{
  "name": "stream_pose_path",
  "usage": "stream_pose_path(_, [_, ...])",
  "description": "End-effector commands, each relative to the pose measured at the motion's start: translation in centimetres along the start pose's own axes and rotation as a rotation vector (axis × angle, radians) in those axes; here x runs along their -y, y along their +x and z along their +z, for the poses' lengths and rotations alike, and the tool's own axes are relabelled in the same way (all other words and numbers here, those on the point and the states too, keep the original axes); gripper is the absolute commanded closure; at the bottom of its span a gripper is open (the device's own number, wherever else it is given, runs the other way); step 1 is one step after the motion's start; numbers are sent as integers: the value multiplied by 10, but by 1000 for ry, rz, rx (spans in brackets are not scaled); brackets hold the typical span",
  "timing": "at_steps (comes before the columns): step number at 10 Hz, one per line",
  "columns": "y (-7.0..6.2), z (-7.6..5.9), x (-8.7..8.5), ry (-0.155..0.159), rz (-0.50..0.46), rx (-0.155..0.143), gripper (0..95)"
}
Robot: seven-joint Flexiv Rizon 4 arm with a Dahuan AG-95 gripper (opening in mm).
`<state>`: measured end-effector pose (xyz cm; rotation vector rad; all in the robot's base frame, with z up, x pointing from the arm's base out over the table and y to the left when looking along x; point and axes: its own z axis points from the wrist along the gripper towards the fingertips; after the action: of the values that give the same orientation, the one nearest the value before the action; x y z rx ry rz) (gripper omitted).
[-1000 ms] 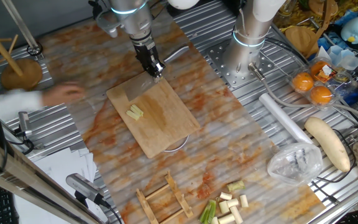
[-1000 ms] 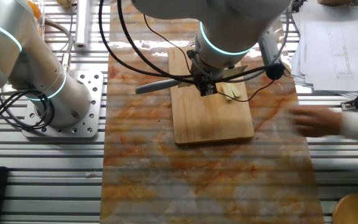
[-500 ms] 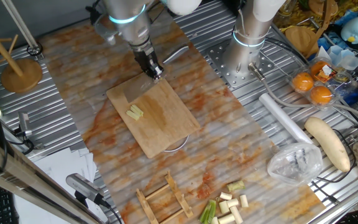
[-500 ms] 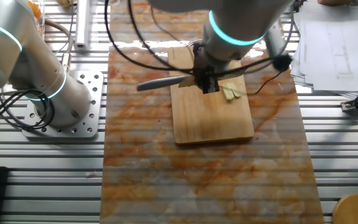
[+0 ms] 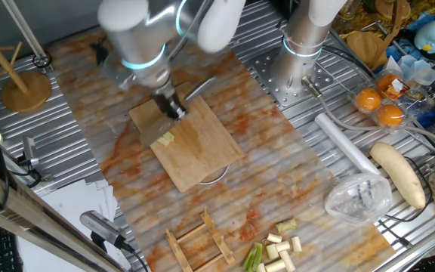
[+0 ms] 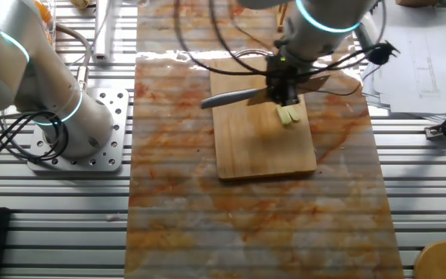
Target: Chop the scallions
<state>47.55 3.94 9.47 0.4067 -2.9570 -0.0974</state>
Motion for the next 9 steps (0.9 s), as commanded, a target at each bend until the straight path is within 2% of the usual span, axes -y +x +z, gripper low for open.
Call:
stream_pose_path(1, [-1, 2, -2, 18, 3, 32, 950])
stream_pose_path(3, [-9, 9, -5, 34, 16, 27, 950])
stream_pose_path(5, [-11, 14, -3, 35, 16, 26, 950])
stream_pose_path(7, [-15, 26, 7, 30, -17, 29, 950])
stream_pose_path(9, [-16, 28, 8, 29, -16, 24, 950])
